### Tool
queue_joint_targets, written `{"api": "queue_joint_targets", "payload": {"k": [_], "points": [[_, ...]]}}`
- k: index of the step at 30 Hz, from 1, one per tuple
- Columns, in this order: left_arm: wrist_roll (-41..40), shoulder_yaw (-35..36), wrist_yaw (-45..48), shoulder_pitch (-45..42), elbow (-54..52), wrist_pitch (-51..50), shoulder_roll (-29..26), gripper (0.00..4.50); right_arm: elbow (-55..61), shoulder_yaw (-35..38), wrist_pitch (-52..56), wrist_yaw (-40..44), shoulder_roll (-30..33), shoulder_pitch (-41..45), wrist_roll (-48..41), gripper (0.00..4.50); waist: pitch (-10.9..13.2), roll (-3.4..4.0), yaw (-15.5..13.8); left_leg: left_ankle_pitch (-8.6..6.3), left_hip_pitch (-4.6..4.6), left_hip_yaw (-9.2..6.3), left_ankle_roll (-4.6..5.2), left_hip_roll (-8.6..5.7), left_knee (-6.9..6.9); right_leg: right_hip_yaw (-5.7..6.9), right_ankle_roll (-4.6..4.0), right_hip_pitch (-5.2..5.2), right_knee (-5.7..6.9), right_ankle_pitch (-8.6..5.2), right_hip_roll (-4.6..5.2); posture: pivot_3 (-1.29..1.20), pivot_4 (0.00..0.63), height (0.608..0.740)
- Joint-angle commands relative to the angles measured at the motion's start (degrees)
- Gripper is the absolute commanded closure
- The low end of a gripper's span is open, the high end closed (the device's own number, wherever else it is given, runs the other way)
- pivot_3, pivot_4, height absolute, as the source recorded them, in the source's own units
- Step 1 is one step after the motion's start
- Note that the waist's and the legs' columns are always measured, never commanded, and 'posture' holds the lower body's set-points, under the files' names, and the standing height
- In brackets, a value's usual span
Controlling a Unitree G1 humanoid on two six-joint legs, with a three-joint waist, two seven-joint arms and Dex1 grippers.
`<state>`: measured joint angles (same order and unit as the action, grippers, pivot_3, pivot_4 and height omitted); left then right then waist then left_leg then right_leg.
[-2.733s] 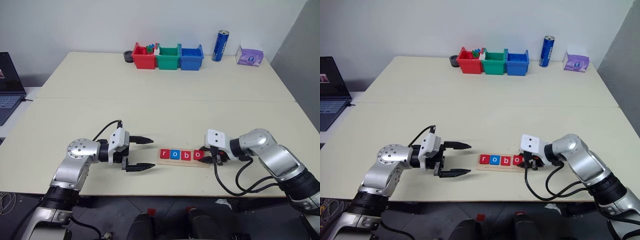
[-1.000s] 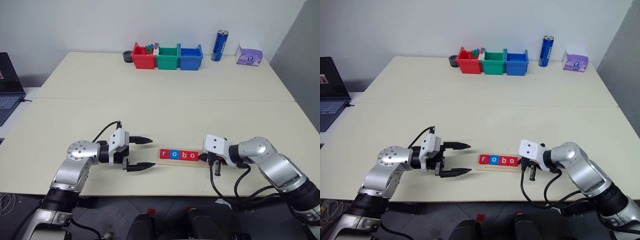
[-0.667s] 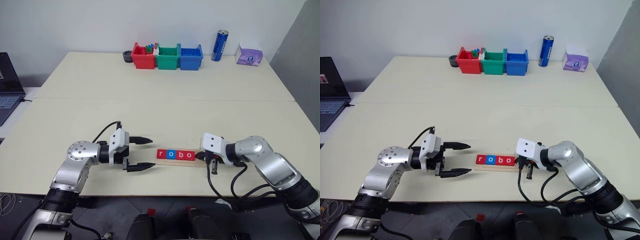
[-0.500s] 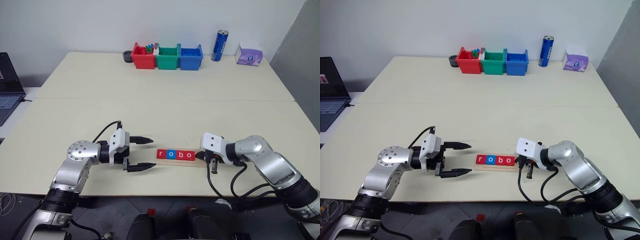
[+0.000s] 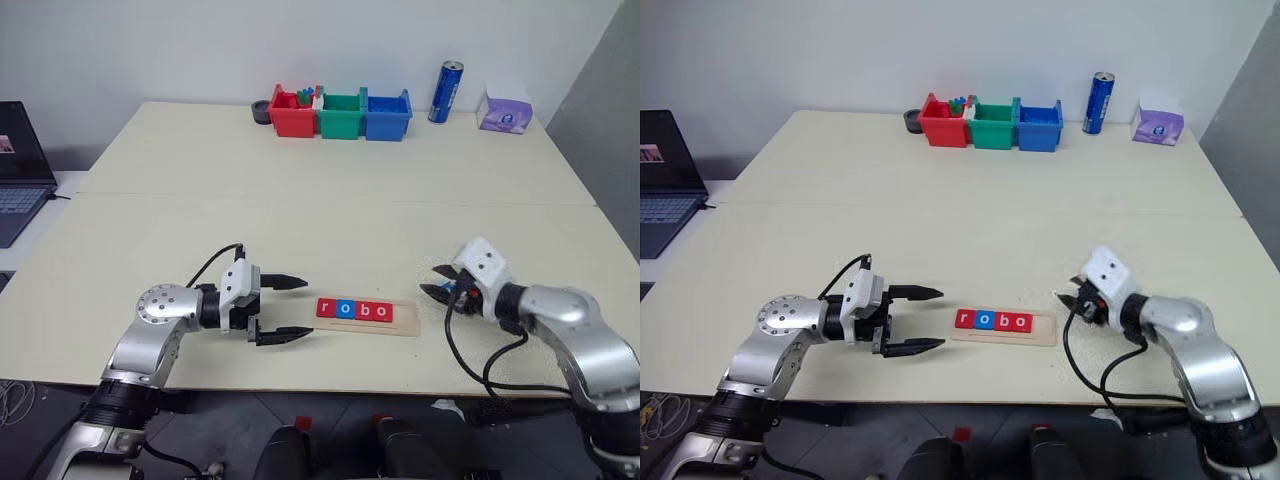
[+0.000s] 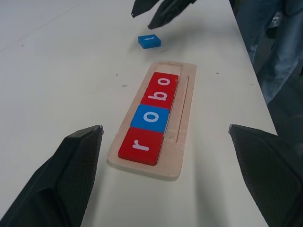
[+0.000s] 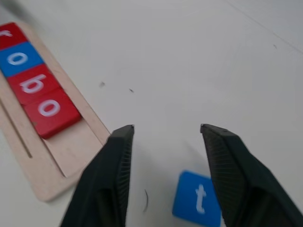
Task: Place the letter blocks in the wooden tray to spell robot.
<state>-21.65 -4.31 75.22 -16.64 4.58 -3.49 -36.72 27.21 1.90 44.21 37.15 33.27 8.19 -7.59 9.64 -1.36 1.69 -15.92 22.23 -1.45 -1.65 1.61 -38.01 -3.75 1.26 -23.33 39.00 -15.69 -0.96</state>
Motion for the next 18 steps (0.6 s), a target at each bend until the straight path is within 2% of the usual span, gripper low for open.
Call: {"api": "queue_joint_targets", "payload": {"k": [1,3,17,18], "points": [[-0.4,0.3,0.6,-1.6,-0.1,0.7,0.3,0.0,0.4,3.1,-1.0,-4.4,-1.7,-1.4,0.2,0.74,0.0,0.01,0.2,0.0,-0.04,0.02,0.0,0.0,0.0,-0.02,0.0,0.0,0.01,0.0,-0.01,0.0,0.15,0.74],[-0.3,0.4,1.0,-2.0,0.4,0.8,0.3,0.0,0.1,2.9,-0.3,-4.0,-2.1,-2.2,-1.3,0.02,0.0,0.01,0.2,0.0,-0.09,0.06,0.0,-0.02,0.0,-0.06,0.01,0.01,0.01,0.0,-0.03,0.0,0.15,0.74],[0.1,0.7,2.1,-2.2,1.7,1.6,0.0,0.0,-9.4,3.9,1.8,-9.6,-7.9,-0.7,-4.4,0.02,0.0,0.01,0.2,0.0,-0.1,0.08,0.0,0.0,0.02,-0.06,0.0,0.02,0.01,0.0,-0.08,0.0,0.15,0.74],[0.1,0.7,2.1,-2.2,1.7,1.7,0.0,0.0,-9.3,4.0,2.0,-10.2,-8.2,-1.0,-4.4,0.38,0.0,0.01,0.2,0.0,-0.1,0.09,0.0,0.0,0.02,-0.06,0.0,0.02,0.01,0.0,-0.08,0.0,0.15,0.74]]}}
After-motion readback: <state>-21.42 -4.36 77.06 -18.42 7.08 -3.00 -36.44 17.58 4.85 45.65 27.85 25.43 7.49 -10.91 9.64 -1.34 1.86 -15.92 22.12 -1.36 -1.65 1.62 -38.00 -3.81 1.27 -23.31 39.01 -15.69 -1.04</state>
